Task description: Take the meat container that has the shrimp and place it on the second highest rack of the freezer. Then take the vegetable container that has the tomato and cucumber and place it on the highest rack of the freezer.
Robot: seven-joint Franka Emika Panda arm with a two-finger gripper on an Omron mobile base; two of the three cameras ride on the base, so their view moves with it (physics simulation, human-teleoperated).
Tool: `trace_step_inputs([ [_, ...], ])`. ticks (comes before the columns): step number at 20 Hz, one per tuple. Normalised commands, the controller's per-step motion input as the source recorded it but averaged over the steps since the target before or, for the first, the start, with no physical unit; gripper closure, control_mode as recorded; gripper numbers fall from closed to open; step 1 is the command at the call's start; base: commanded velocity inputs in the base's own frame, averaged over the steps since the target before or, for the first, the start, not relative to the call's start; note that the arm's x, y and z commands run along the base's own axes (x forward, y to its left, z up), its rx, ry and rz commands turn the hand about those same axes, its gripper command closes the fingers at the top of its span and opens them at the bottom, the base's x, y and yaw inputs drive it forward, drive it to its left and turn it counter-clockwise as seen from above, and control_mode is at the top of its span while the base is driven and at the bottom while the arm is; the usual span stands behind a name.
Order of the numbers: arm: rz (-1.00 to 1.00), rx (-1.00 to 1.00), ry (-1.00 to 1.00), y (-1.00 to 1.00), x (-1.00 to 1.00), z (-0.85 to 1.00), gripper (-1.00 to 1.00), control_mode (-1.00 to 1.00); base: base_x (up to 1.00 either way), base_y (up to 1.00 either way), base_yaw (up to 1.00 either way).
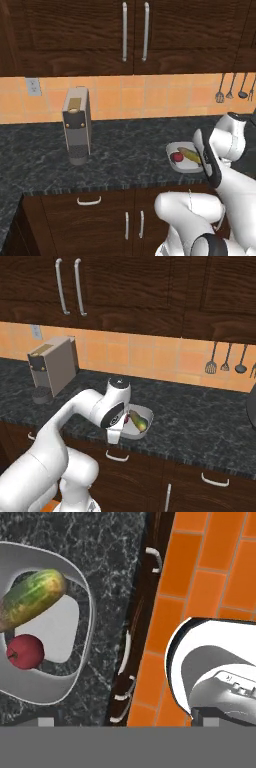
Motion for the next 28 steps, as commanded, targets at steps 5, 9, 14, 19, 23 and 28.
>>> trace_step_inputs([
  [5,0.00,0.02,0.05,-0.18,0.30,-0.40,-1.00,-1.00,0.00,0.00,0.00],
  [9,0.00,0.02,0.02,-0.09,0.28,-0.48,-1.00,-1.00,0.00,0.00,0.00],
  [14,0.00,0.00,0.01,0.00,0.20,-0.54,-1.00,-1.00,0.00,0.00,0.00],
  [19,0.00,0.00,0.04,0.00,0.46,-0.33,-1.00,-1.00,0.00,0.00,0.00],
  [23,0.00,0.00,0.09,0.01,0.22,-0.47,1.00,-1.00,0.00,0.00,0.00],
  [28,0.00,0.00,0.16,0.01,0.20,-0.47,1.00,-1.00,0.00,0.00,0.00],
])
